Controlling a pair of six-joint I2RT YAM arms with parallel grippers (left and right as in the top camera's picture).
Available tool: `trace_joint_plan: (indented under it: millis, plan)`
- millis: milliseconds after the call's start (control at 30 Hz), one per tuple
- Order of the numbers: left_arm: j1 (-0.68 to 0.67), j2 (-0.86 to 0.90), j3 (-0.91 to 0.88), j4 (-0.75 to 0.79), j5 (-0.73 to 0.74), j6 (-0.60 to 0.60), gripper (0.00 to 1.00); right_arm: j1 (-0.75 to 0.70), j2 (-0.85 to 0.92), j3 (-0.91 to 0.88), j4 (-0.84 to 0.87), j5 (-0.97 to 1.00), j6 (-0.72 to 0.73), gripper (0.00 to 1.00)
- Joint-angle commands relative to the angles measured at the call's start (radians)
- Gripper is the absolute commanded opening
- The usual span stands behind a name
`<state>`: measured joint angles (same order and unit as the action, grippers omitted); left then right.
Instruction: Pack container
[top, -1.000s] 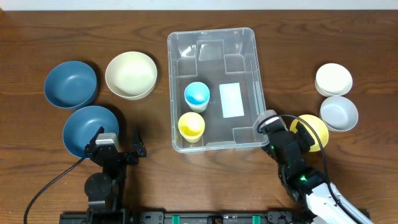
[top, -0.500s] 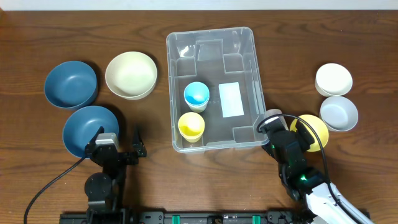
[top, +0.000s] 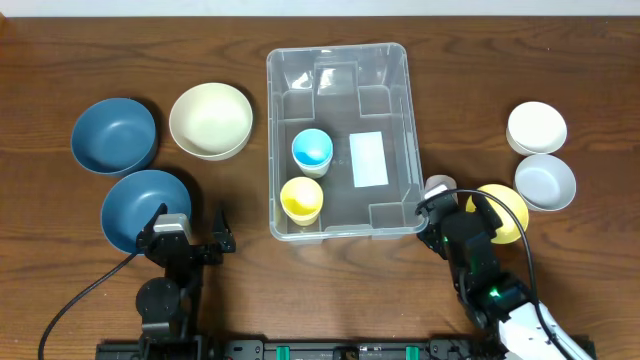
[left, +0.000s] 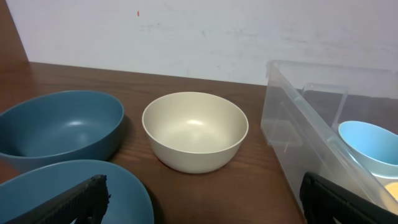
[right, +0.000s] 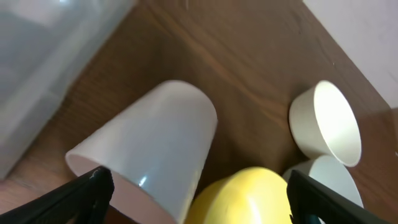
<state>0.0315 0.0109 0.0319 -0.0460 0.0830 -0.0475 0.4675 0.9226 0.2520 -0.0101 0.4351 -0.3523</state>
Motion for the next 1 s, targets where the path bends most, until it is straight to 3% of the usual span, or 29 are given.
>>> trace_joint_plan:
  millis: [0,433,633,967]
  plan:
    - [-0.003,0.0,-0.028,-0.013,0.011,0.013,0.98,-0.008,-0.036,-0.003,0.006,-0.061,0.0,0.9]
    - [-0.003,0.0,-0.028,-0.013,0.011,0.013,0.98,-0.01,-0.054,-0.003,-0.092,-0.065,0.0,0.95]
    - [-0.003,0.0,-0.028,-0.013,0.011,0.013,0.98,-0.011,-0.054,-0.003,-0.065,0.031,0.001,0.96]
    - [-0.003,0.0,-0.028,-0.013,0.011,0.013,0.98,-0.011,-0.054,-0.003,-0.046,0.145,0.112,0.99]
